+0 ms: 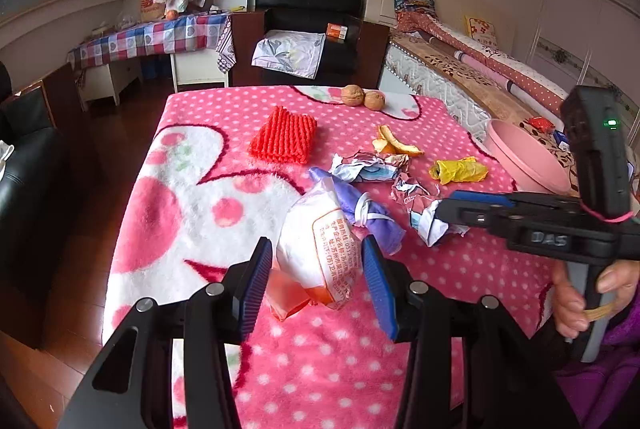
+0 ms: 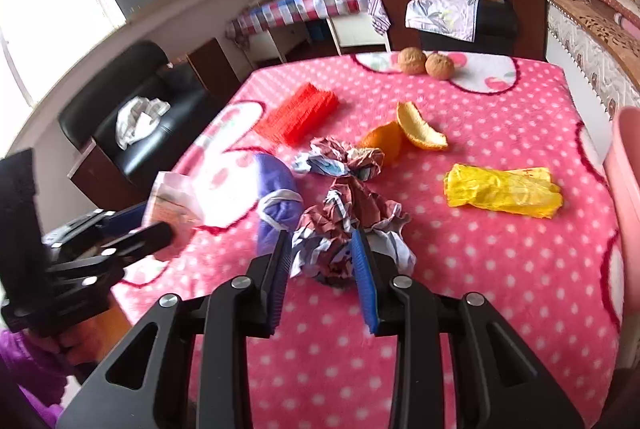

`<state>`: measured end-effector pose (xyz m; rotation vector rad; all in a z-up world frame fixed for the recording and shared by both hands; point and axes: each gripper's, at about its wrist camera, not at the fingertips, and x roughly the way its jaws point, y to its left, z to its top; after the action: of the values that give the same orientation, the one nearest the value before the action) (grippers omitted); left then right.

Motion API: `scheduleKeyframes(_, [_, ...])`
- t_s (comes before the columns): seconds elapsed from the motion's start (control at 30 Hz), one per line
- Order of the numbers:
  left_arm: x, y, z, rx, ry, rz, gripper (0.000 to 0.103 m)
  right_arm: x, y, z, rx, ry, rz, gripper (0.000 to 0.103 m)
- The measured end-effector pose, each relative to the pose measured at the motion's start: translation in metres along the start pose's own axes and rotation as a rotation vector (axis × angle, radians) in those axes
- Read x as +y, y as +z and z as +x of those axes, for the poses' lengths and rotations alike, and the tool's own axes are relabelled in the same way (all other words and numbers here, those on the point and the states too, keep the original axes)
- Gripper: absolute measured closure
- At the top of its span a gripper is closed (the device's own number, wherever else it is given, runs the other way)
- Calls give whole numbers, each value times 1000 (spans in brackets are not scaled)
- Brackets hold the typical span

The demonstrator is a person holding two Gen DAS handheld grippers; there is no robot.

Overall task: Collect trash
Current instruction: 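Grasp the crumpled patterned paper with the right tool while the left tool grasps the white plastic bag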

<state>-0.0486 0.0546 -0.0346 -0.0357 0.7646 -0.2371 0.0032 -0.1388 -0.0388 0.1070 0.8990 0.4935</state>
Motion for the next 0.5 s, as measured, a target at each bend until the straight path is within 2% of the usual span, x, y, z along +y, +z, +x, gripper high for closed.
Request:
scheduleKeyframes(0.27, [0,-2,7,19,-14,-6,57,5,-6,10,2,-29,-75,71])
scheduleKeyframes(0.5, [-4,4,5,-2,-19,-7,57,1,-6,-10,-65,32,-69,80])
